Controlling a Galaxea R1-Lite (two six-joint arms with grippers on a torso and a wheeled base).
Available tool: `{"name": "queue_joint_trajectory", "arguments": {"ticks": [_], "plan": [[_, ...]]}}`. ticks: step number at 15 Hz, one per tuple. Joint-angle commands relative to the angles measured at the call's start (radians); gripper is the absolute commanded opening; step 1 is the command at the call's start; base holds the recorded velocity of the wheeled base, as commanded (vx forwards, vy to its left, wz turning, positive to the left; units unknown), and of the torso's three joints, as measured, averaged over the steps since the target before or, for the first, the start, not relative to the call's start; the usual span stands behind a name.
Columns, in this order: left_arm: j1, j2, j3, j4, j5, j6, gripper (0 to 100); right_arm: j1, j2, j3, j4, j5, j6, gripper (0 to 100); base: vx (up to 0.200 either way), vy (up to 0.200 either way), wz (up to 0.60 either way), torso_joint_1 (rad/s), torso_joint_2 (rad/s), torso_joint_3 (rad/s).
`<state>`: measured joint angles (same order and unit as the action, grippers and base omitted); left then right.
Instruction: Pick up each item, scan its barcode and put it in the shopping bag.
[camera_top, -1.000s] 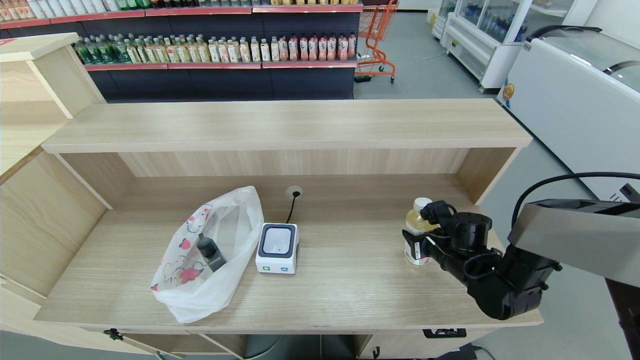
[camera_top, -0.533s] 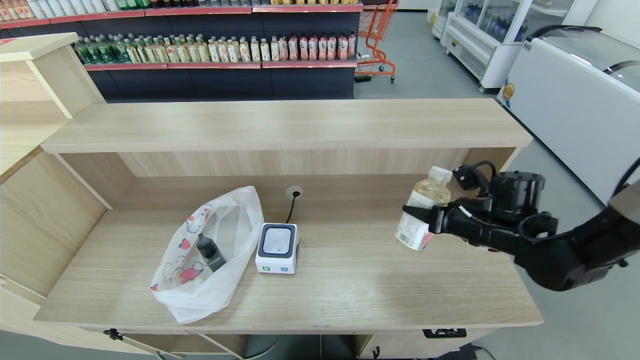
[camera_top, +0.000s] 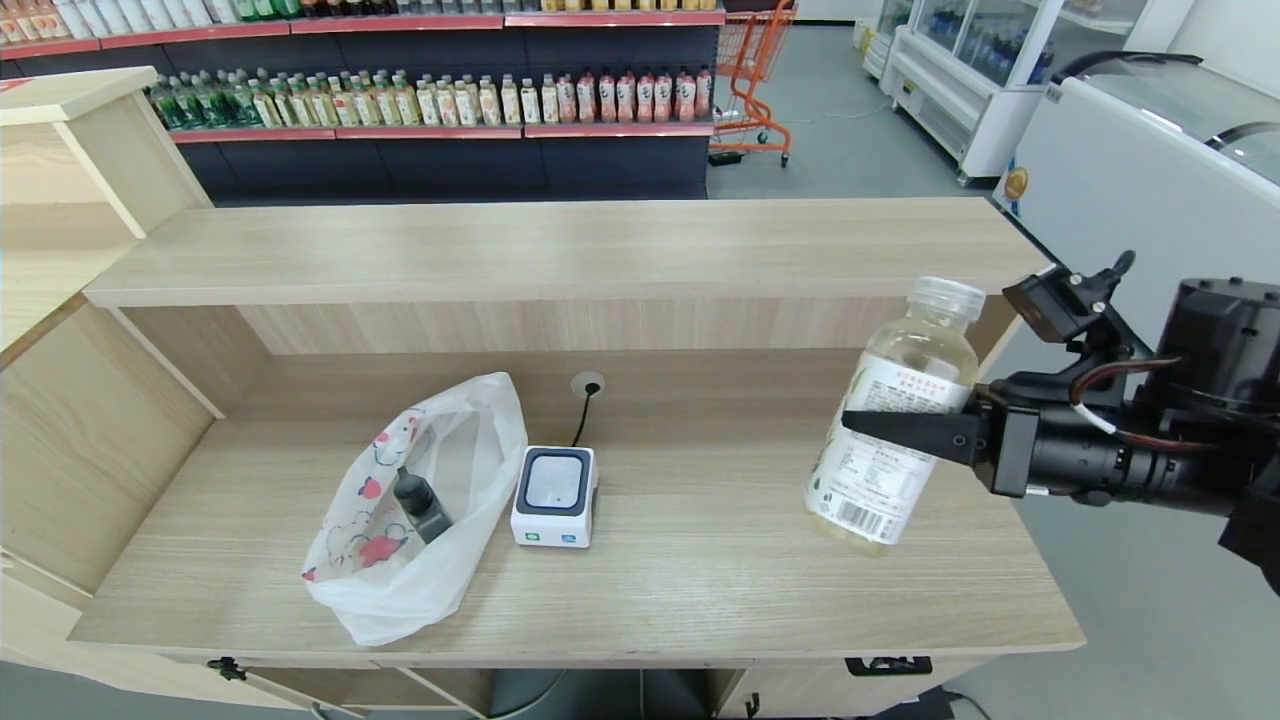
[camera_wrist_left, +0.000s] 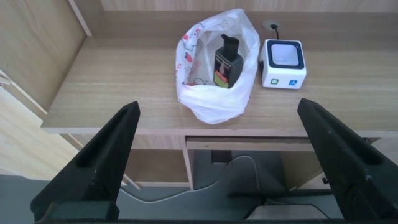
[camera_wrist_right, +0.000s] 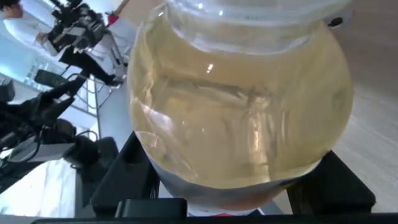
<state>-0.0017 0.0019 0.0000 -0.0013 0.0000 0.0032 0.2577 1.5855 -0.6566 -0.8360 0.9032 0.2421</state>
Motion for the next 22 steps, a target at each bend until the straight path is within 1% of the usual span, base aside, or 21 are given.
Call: {"name": "queue_joint_trajectory", "arguments": {"ticks": [1, 4, 6, 10, 22], "plan": [[0.0, 0.001, 0.0, 0.0, 0.0, 0.0, 100, 0.054, -0.059, 0.054, 0.001, 0.003, -0.003, 0, 0.0, 0.0, 0.0, 0.0, 0.0, 0.0], [0.0, 0.001, 0.0, 0.0, 0.0, 0.0, 100, 0.123, -0.062, 0.074, 0.003, 0.003, -0.001, 0, 0.0, 0.0, 0.0, 0.0, 0.0, 0.0], [0.0, 0.001, 0.0, 0.0, 0.0, 0.0, 100, 0.138, -0.058, 0.077, 0.006, 0.002, -0.001, 0, 0.0, 0.0, 0.0, 0.0, 0.0, 0.0], [0.0, 0.0, 0.0, 0.0, 0.0, 0.0, 100, 0.143, -0.065, 0.094, 0.071, 0.0, -0.001, 0, 0.0, 0.0, 0.0, 0.0, 0.0, 0.0], [0.0, 0.0, 0.0, 0.0, 0.0, 0.0, 100, 0.201, -0.076, 0.092, 0.09, 0.002, -0.001, 0, 0.0, 0.0, 0.0, 0.0, 0.0, 0.0]]}}
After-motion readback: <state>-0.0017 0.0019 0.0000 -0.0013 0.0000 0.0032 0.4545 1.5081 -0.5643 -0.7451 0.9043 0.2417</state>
